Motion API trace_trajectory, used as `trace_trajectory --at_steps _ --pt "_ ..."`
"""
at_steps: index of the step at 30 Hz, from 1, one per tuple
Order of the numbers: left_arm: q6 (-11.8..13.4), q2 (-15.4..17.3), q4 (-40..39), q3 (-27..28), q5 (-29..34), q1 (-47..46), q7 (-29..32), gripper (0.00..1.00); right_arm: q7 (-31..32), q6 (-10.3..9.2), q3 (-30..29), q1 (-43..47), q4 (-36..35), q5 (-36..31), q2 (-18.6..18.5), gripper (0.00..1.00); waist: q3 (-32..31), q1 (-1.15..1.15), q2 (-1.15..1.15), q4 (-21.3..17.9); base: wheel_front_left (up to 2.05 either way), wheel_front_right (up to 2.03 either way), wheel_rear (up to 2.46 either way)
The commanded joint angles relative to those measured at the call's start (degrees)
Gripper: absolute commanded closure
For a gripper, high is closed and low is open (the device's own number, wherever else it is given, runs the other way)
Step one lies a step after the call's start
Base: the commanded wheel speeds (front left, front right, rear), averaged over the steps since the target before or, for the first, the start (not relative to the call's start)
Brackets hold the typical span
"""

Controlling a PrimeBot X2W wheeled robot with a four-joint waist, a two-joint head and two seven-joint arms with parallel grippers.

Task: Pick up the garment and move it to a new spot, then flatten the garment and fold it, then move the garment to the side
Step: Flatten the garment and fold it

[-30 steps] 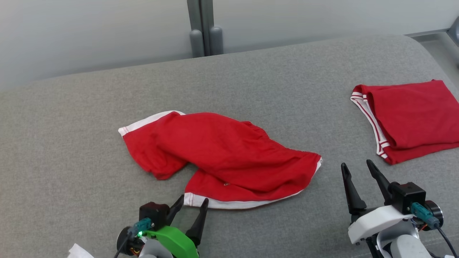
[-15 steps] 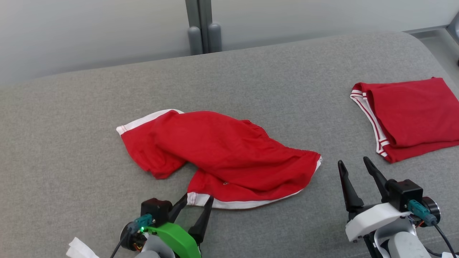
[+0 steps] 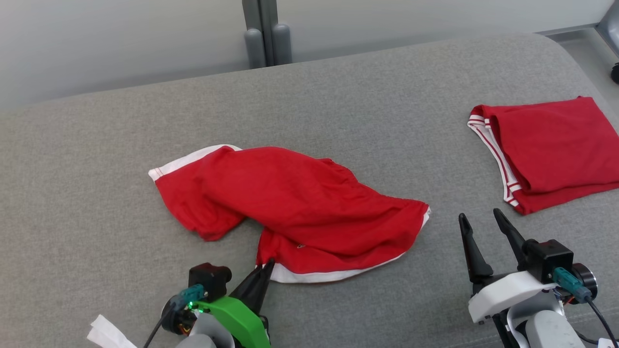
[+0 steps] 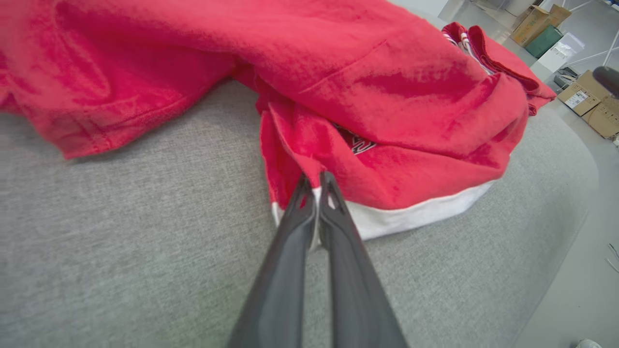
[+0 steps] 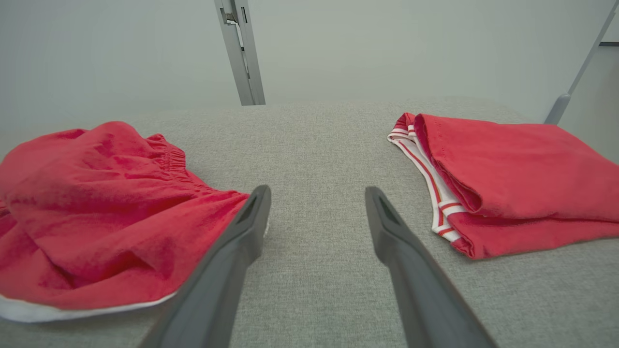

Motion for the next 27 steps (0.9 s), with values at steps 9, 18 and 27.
trace_trajectory --at_steps 9,18,27 --pt "0.05 1.35 -3.41 9.63 4.42 2.28 -0.17 1.00 -0.25 -0.09 0.56 -0.93 2.07 -0.96 -0.19 0.00 -0.22 0.00 0.00 2.26 0.00 0.00 0.00" --pt "0.05 0.05 -5.82 18.63 9.57 5.84 -0.17 1.00 -0.26 -0.09 7.24 -1.13 7.05 -2.01 -0.34 0.00 -0.21 0.00 0.00 4.45 0.00 0.00 0.00" --pt "0.02 -1.53 -6.75 25.32 12.73 7.95 -0.18 1.00 -0.26 -0.09 12.09 -1.11 8.74 -1.33 -3.12 0.00 -0.12 0.00 0.00 5.57 0.00 0.00 0.00"
